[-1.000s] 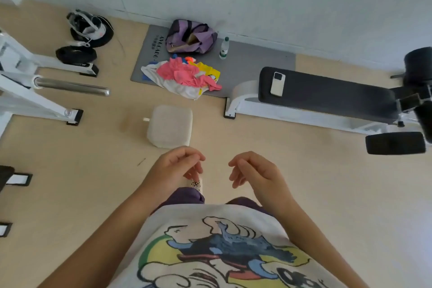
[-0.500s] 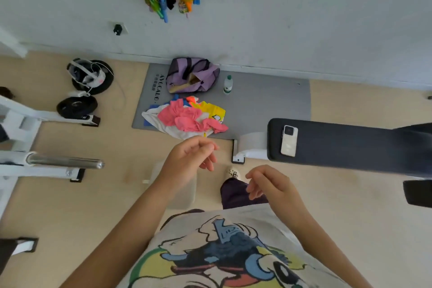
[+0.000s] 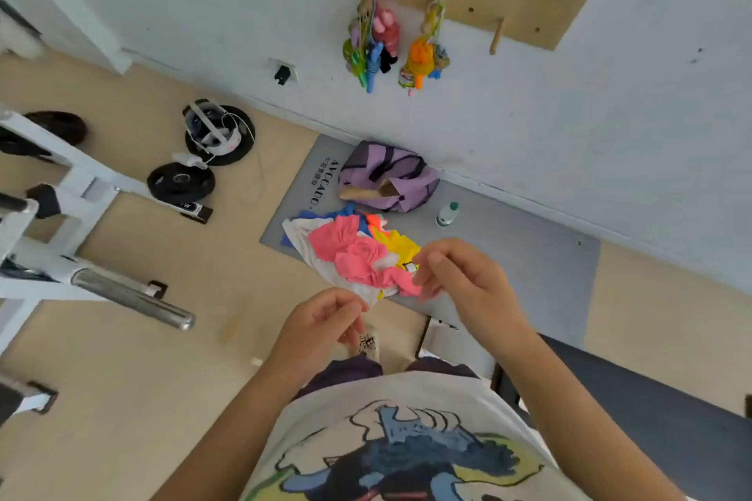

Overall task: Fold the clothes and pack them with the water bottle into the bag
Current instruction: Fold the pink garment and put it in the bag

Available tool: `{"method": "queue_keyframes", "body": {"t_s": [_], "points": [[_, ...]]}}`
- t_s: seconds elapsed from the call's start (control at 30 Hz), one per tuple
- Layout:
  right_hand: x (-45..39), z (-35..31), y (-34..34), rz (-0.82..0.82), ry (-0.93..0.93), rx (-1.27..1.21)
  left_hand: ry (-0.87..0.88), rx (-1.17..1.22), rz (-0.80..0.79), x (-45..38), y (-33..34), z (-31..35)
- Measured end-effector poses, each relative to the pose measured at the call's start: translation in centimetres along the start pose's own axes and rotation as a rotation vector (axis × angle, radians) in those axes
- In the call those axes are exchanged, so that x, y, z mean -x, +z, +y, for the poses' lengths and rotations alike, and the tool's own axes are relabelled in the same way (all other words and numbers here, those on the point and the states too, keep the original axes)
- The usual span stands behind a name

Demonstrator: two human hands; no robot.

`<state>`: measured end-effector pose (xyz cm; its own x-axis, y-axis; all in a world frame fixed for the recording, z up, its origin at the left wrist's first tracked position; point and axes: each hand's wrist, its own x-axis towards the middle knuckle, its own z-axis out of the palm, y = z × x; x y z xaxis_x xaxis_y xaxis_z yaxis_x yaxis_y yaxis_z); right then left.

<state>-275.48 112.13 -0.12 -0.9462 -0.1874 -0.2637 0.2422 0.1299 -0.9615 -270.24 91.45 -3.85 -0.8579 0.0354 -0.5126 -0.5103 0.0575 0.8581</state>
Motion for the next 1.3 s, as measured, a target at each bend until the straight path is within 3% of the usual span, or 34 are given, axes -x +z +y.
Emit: {"method": "queue_keyframes", "body": {"t_s": [0.17,0.47,0.63,0.83,0.97,1.07,1.17,1.3], "points": [[-3.8,1.1,-2.2,0.027,0.096,0.070,0.039,0.022,0.031,-7.1,-0.4,3.7],[-11.5,3.1,-7.1,0.010,0.146,-0.001,0.196,-0.088,-0.072,-15.7,3.1,12.0],[-16.5,2.6,-7.3,0.014,0.112,-0.091,0.097,-0.166,-0.020,-19.0,2.1,12.3],[-22.7,4.9,-5.6,0.115,0.168,-0.118,-0.014,-0.281,-0.078,-26.7,-3.3,10.7],[-26.9,11.1,-2.6,0.298,0.310,-0.136,-0.171,-0.272,-0.106,-36.5,-7.0,7.2],[-30.9,18.8,0.5,0.338,0.478,-0.099,-0.259,-0.388,-0.163,-44.8,-8.9,0.5],[-36.4,29.3,3.4,0.250,0.607,0.013,-0.344,-0.462,-0.196,-52.7,-9.1,-9.7],[-43.4,44.6,5.5,0.077,0.624,0.248,-0.366,-0.557,-0.223,-60.9,-8.8,-25.6]]}}
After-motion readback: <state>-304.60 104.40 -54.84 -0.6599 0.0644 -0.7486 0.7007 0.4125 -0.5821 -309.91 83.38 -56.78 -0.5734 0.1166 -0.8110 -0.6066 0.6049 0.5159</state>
